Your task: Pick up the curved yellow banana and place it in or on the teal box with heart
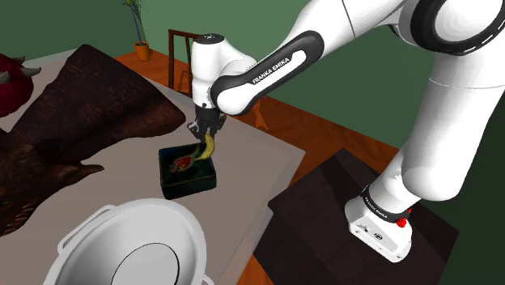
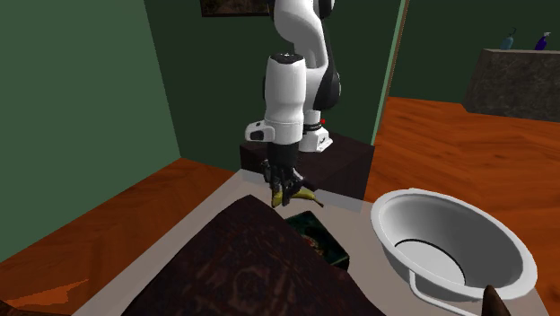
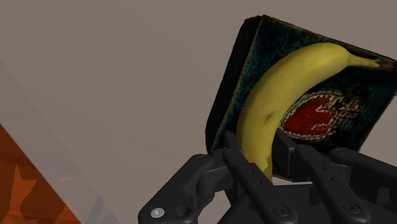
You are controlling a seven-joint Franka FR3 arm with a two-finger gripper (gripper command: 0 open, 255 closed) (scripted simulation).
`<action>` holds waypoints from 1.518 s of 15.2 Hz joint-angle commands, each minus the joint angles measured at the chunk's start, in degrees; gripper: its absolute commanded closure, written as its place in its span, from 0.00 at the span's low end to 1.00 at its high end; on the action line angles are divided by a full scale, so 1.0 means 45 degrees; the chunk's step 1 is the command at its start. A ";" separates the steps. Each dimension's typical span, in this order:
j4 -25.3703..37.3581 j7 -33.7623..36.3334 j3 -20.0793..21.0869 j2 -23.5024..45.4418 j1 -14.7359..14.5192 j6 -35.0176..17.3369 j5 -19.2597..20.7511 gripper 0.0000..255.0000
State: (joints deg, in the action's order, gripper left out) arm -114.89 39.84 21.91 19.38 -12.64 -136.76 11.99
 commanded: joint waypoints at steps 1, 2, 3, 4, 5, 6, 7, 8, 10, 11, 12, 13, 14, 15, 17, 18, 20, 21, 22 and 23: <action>0.1362 0.0335 -0.0072 0.0855 -0.0389 0.0584 0.0300 1.00; 0.2047 0.0477 -0.0118 0.1304 -0.0598 0.0850 0.0436 1.00; 0.2755 0.0603 -0.0165 0.1761 -0.0811 0.1130 0.0562 1.00; 0.3506 0.0713 -0.0216 0.2237 -0.1035 0.1429 0.0676 1.00; 0.3468 0.0741 -0.0255 0.2329 -0.1062 0.1303 0.0718 1.00; 0.3434 0.0774 -0.0286 0.2424 -0.1082 0.1178 0.0765 1.00; 0.3402 0.0806 -0.0317 0.2521 -0.1102 0.1054 0.0813 1.00; 0.3374 0.0839 -0.0349 0.2620 -0.1123 0.0931 0.0862 1.00; 0.3325 0.0905 -0.0416 0.2822 -0.1167 0.0689 0.0960 1.00; 0.3306 0.0939 -0.0451 0.2926 -0.1190 0.0569 0.1009 1.00; 0.3289 0.0972 -0.0486 0.3031 -0.1214 0.0451 0.1058 1.00; 0.3275 0.1005 -0.0522 0.3138 -0.1238 0.0334 0.1108 1.00; 0.3264 0.1039 -0.0559 0.3246 -0.1263 0.0218 0.1157 1.00; 0.3256 0.1072 -0.0596 0.3357 -0.1288 0.0103 0.1206 1.00; 0.3249 0.1138 -0.0673 0.3580 -0.1341 -0.0123 0.1304 1.00; 0.3248 0.1138 -0.0673 0.3580 -0.1341 -0.0123 0.1304 1.00; 0.3249 0.1138 -0.0674 0.3580 -0.1342 -0.0123 0.1304 1.00; 0.3249 0.1138 -0.0674 0.3580 -0.1342 -0.0123 0.1304 1.00; 0.3249 0.1138 -0.0674 0.3580 -0.1342 -0.0123 0.1304 1.00; 0.3249 0.1138 -0.0674 0.3580 -0.1342 -0.0123 0.1304 1.00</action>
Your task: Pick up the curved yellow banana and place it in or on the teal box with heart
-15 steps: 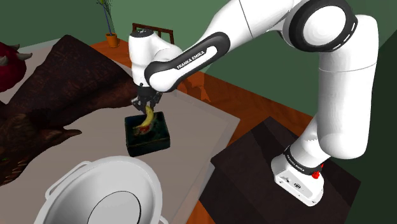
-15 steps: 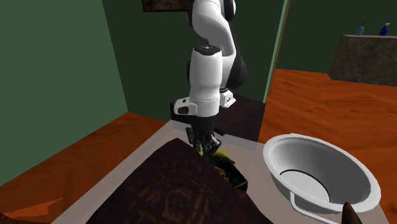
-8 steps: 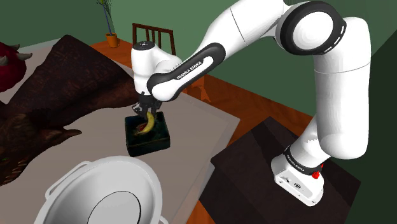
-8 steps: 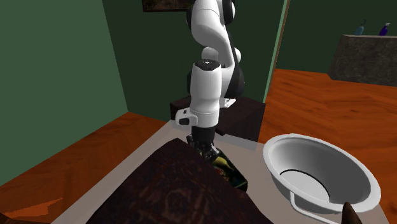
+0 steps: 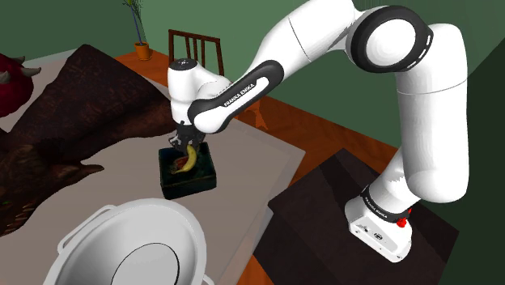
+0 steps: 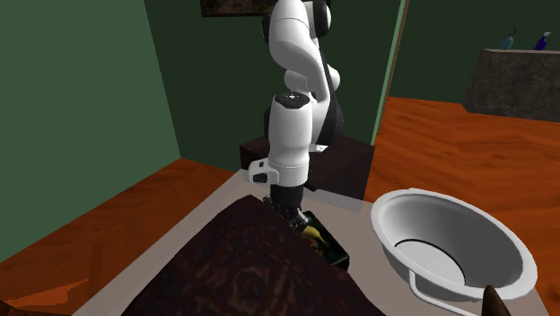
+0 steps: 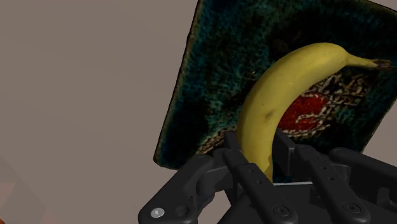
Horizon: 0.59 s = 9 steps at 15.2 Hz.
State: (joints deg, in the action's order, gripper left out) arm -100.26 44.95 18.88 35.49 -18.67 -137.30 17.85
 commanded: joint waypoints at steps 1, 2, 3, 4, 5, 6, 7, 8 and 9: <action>-0.0001 0.0001 0.0000 0.0000 0.0000 -0.0003 0.0001 1.00; -0.0001 0.0001 0.0000 0.0000 0.0000 -0.0003 0.0001 0.00; 0.0000 0.0001 0.0000 0.0000 -0.0001 -0.0003 0.0001 0.00; 0.0000 0.0001 0.0000 0.0000 -0.0001 -0.0003 0.0001 0.00; 0.0000 0.0001 0.0000 0.0000 -0.0001 -0.0003 0.0001 0.00; 0.0000 0.0001 0.0000 0.0000 -0.0001 -0.0003 0.0001 0.00; 0.0000 0.0001 0.0000 0.0000 -0.0001 -0.0003 0.0001 0.00; -0.0049 -0.0072 0.0101 -0.0313 0.0072 0.0256 -0.0123 0.00; -0.0079 -0.0147 0.0200 -0.0618 0.0142 0.0522 -0.0248 0.00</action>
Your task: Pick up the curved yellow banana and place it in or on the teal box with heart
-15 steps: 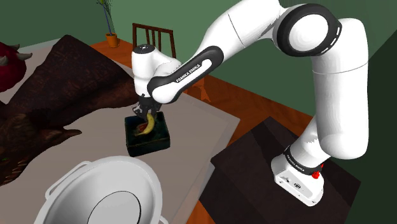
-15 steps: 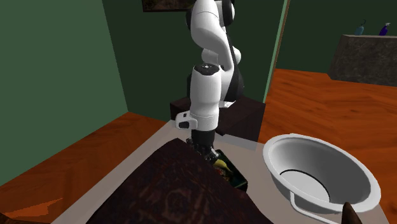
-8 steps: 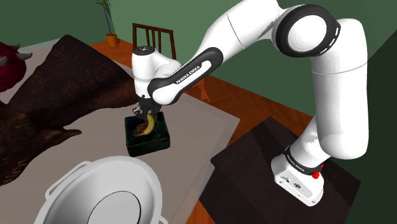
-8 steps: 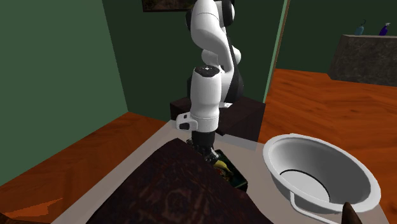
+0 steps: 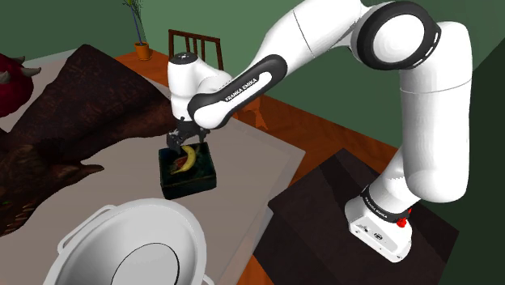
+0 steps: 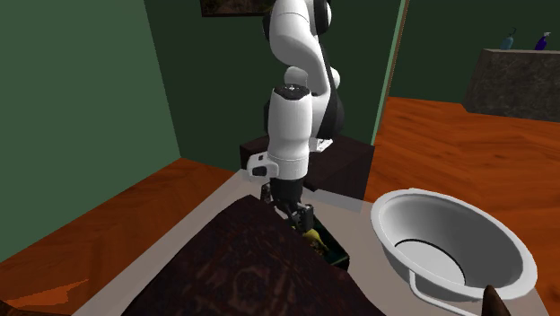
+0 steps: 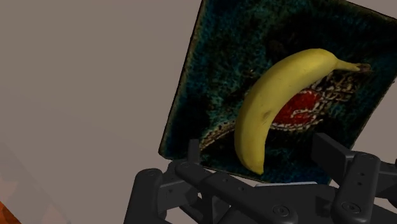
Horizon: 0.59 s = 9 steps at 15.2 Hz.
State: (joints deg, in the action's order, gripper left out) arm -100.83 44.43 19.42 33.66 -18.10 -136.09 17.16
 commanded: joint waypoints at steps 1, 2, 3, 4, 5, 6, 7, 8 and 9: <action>0.0036 -0.0107 0.0175 -0.0506 0.0082 0.0527 -0.0220 0.00; 0.0039 -0.0168 0.0245 -0.0733 0.0131 0.0748 -0.0322 0.00; 0.0039 -0.0169 0.0243 -0.0733 0.0129 0.0748 -0.0323 0.00; 0.0037 -0.0169 0.0243 -0.0734 0.0129 0.0747 -0.0324 0.00; 0.0039 -0.0169 0.0243 -0.0734 0.0129 0.0748 -0.0323 0.00; 0.0039 -0.0169 0.0243 -0.0733 0.0129 0.0748 -0.0323 0.00; 0.0039 -0.0169 0.0243 -0.0733 0.0129 0.0748 -0.0323 0.00; 0.0039 -0.0169 0.0243 -0.0733 0.0129 0.0748 -0.0323 0.00; 0.0039 -0.0169 0.0243 -0.0733 0.0129 0.0748 -0.0323 0.00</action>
State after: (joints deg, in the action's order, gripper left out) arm -100.66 43.68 20.51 30.36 -17.53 -132.73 15.70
